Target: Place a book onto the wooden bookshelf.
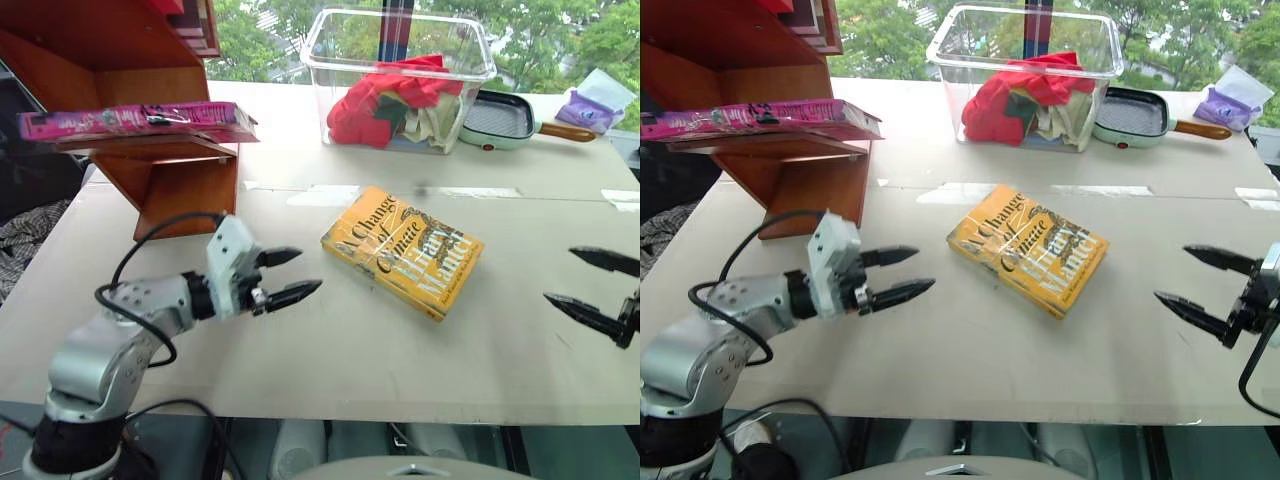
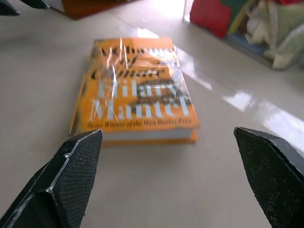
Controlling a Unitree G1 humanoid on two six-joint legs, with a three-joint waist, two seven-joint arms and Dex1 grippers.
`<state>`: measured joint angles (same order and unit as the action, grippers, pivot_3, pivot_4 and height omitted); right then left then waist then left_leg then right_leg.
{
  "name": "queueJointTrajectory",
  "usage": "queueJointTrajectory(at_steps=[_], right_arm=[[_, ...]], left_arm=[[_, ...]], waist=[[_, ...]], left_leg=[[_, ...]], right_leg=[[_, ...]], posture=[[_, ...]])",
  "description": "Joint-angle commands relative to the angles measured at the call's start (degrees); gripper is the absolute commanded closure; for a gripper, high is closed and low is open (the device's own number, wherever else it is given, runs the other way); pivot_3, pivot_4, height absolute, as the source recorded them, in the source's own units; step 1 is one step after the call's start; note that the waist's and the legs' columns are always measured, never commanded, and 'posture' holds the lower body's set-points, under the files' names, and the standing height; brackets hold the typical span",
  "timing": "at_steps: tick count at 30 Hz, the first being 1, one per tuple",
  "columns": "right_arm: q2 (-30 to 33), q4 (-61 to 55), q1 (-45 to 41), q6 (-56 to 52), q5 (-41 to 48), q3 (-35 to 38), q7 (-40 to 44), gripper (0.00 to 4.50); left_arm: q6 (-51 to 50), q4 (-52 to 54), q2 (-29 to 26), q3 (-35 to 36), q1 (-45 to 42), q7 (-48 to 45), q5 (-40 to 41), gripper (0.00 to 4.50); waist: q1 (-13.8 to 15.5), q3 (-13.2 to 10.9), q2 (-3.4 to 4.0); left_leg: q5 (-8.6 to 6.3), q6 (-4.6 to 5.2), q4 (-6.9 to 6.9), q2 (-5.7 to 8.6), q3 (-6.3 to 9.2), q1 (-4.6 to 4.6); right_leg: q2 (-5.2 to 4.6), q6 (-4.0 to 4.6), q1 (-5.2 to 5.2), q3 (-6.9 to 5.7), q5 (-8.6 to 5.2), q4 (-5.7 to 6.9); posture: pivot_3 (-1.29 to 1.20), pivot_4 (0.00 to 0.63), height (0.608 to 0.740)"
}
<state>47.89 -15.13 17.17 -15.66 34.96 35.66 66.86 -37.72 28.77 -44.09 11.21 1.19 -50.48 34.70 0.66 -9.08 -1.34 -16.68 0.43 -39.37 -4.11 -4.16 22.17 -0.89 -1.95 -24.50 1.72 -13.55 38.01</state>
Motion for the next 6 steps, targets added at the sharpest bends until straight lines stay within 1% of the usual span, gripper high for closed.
queueJointTrajectory(at_steps=[1,4,6], right_arm=[[-0.6,0.7,2.9,4.0,-3.7,3.1,-0.9,0.0],[-1.7,-0.1,3.7,4.4,-3.9,2.8,-2.0,0.0],[-2.2,-0.8,3.7,4.5,-4.5,2.0,-3.2,0.0]], left_arm=[[7.1,-4.6,-1.1,4.2,4.4,-2.7,-3.4,1.02],[9.8,-6.2,-1.0,4.9,7.1,-2.5,-5.2,1.02],[9.9,-6.1,-1.1,4.9,8.1,-2.7,-4.9,1.02]], waist=[[0.0,0.0,-0.01],[0.0,0.0,-0.02],[0.0,0.0,-0.06]], left_leg=[[-0.01,0.01,0.03,0.0,-0.01,-0.14],[-0.01,0.01,0.03,-0.02,-0.03,-0.36],[-0.01,0.02,0.01,-0.01,-0.04,-0.45]], right_leg=[[0.0,0.2,0.12,0.0,-0.13,0.0],[-0.02,0.04,0.33,0.0,-0.26,-0.03],[-0.05,0.05,0.44,0.01,-0.25,-0.03]], posture=[[0.0,0.15,0.714],[0.0,0.15,0.714],[0.0,0.15,0.714]])
